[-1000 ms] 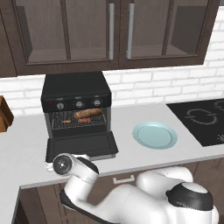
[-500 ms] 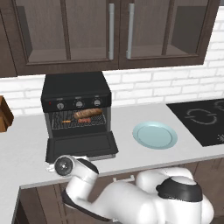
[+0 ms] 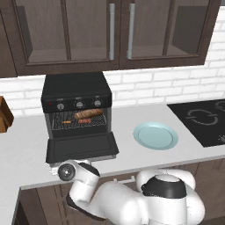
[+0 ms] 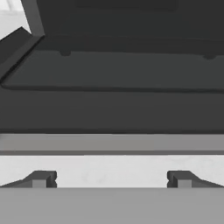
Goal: Pick up the kebab skewer and baguette bread, and place them inside the toaster oven. Close the toaster oven door and start by setting the timer.
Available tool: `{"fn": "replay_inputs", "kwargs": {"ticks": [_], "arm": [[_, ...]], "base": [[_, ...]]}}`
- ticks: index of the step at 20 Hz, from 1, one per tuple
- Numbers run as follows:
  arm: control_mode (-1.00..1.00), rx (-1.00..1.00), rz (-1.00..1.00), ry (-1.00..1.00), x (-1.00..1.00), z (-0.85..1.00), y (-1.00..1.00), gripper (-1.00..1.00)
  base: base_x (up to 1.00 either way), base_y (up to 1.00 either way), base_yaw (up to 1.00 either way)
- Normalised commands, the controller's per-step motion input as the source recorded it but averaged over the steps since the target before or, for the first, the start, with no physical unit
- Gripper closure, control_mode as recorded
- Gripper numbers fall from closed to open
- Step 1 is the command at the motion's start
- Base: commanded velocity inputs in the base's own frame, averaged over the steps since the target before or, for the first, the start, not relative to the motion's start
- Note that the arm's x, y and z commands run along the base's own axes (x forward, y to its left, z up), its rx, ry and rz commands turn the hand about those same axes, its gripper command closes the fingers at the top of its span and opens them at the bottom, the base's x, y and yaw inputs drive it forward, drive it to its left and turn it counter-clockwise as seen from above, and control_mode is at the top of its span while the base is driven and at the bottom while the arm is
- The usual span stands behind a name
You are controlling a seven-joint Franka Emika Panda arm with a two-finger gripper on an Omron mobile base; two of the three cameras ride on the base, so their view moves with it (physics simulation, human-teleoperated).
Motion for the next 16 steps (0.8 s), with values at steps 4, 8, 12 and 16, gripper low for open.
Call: {"fn": "replay_inputs", "kwargs": {"ticks": [4,8,12,16], "arm": [[-1.00,0.00,0.00,0.00,0.18,-0.19,0.00,-1.00],[-1.00,0.00,0.00,0.00,0.21,-0.11,0.00,-1.00],[-1.00,0.00,0.00,0.00,0.14,-0.08,0.00,-1.00],[-1.00,0.00,0.00,0.00,0.11,0.00,0.00,-1.00]], "base": [[0.00,0.00,0.00],[0.00,0.00,0.00],[0.00,0.00,0.00],[0.00,0.00,0.00]]}}
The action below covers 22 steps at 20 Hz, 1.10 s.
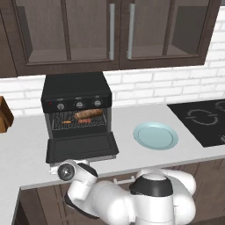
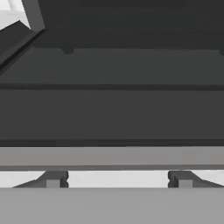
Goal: Pick up the kebab skewer and baguette bread, and place them inside the toaster oven. Close the toaster oven door and start by setting the timer.
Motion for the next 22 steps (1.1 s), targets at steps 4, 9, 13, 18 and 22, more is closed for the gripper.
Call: {"fn": "replay_inputs", "kwargs": {"ticks": [4,9,13,18,22], "arm": [[-1.00,0.00,0.00,-0.03,0.09,0.00,0.00,-1.00],[-1.00,0.00,0.00,-0.06,0.04,0.17,0.00,-1.00],[-1.00,0.00,0.00,-0.05,0.08,0.25,0.00,-1.00],[-1.00,0.00,0.00,-0.03,0.14,0.29,0.00,-1.00],[-1.00,0.00,0.00,-0.04,0.10,0.37,0.00,-1.00]], "base": [[0.00,0.00,0.00],[0.00,0.00,0.00],[0.00,0.00,0.00],[0.00,0.00,0.00],[0.00,0.00,0.00]]}}
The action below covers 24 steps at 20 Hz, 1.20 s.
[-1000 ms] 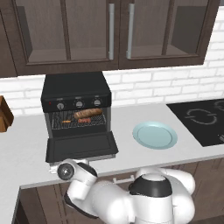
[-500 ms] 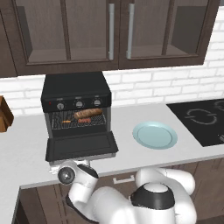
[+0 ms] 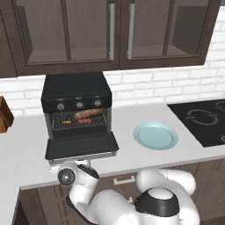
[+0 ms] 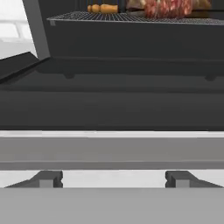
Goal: Pick up the kebab skewer and baguette bread, and place them inside the toaster oven. Close the toaster oven door and start by setting the timer.
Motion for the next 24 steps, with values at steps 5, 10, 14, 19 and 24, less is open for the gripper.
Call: {"fn": "replay_inputs", "kwargs": {"ticks": [5,10,14,19,24], "arm": [[-1.00,0.00,0.00,-0.01,0.19,0.42,0.00,-1.00],[-1.00,0.00,0.00,0.00,0.29,0.38,0.00,-1.00],[-1.00,0.00,0.00,0.00,0.31,0.43,0.00,-1.00],[-1.00,0.01,0.00,-0.01,0.21,0.58,0.00,-1.00],[-1.00,0.01,0.00,-0.02,0.12,0.59,0.00,-1.00]], "base": [[0.00,0.00,0.00],[0.00,0.00,0.00],[0.00,0.00,0.00],[0.00,0.00,0.00],[0.00,0.00,0.00]]}}
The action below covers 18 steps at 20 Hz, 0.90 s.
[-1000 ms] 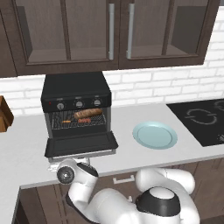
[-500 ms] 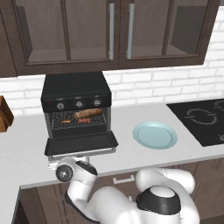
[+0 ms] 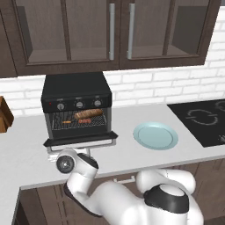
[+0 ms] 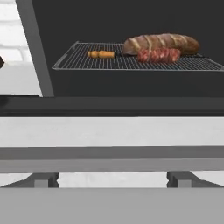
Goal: Pick up the kebab skewer and baguette bread, and place them inside the toaster oven. Close the toaster oven door and start by setting the timer.
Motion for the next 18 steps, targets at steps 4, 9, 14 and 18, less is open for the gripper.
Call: {"fn": "replay_inputs", "kwargs": {"ticks": [4,9,14,18], "arm": [[-1.00,0.00,0.00,-0.03,0.12,0.49,0.00,-1.00],[-1.00,0.00,0.00,-0.03,0.09,0.41,0.00,-1.00],[-1.00,0.00,0.00,-0.08,0.13,0.34,0.00,-1.00],[-1.00,0.00,0.00,-0.09,0.17,0.29,0.00,-1.00]], "base": [[0.00,0.00,0.00],[0.00,0.00,0.00],[0.00,0.00,0.00],[0.00,0.00,0.00]]}}
